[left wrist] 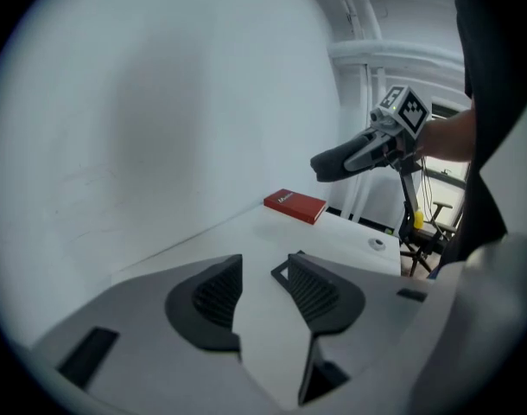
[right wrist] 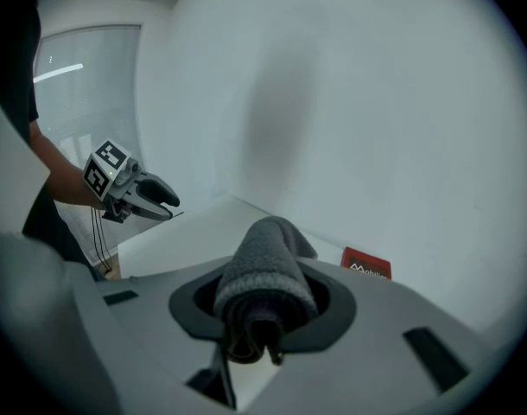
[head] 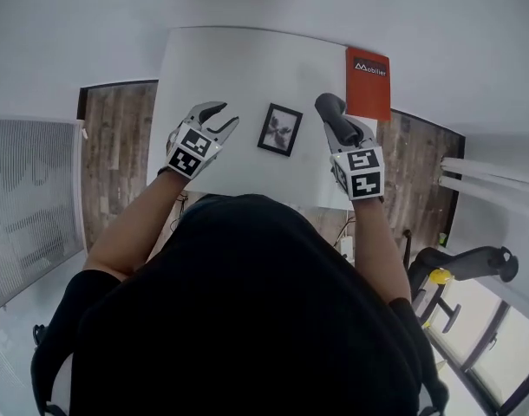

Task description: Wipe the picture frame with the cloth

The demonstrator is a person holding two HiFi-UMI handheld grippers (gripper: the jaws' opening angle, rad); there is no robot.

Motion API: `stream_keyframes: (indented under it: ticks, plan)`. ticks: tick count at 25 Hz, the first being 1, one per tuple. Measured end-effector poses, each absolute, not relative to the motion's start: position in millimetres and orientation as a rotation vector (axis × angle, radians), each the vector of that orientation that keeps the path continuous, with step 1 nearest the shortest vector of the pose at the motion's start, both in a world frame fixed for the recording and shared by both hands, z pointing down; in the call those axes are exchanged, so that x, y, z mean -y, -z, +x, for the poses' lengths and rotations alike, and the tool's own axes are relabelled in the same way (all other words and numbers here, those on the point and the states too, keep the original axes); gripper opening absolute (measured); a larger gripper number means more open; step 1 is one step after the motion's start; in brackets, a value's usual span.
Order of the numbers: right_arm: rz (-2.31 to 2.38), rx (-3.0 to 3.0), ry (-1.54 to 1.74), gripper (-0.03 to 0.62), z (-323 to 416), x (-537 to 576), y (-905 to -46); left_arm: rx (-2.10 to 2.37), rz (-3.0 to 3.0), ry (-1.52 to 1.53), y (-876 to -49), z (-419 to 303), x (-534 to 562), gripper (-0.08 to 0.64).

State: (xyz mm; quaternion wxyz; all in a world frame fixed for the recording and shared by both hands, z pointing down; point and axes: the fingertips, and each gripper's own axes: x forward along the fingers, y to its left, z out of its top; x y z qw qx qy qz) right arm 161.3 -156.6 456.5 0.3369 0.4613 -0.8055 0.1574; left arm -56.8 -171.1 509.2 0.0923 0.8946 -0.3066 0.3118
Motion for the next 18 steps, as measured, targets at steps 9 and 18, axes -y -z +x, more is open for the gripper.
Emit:
stream_keyframes:
  ticks: [9,18]
  plan:
    - [1.388,2.173,-0.319,0.109,193.6,166.2,-402.2,1.145,2.727,-0.605,-424.5,-88.0,197.3,0.129]
    - [1.571,2.2,-0.26,0.109,224.6,168.5,-374.0,1.311,2.804,-0.399,-356.1,-103.5,211.2,0.092]
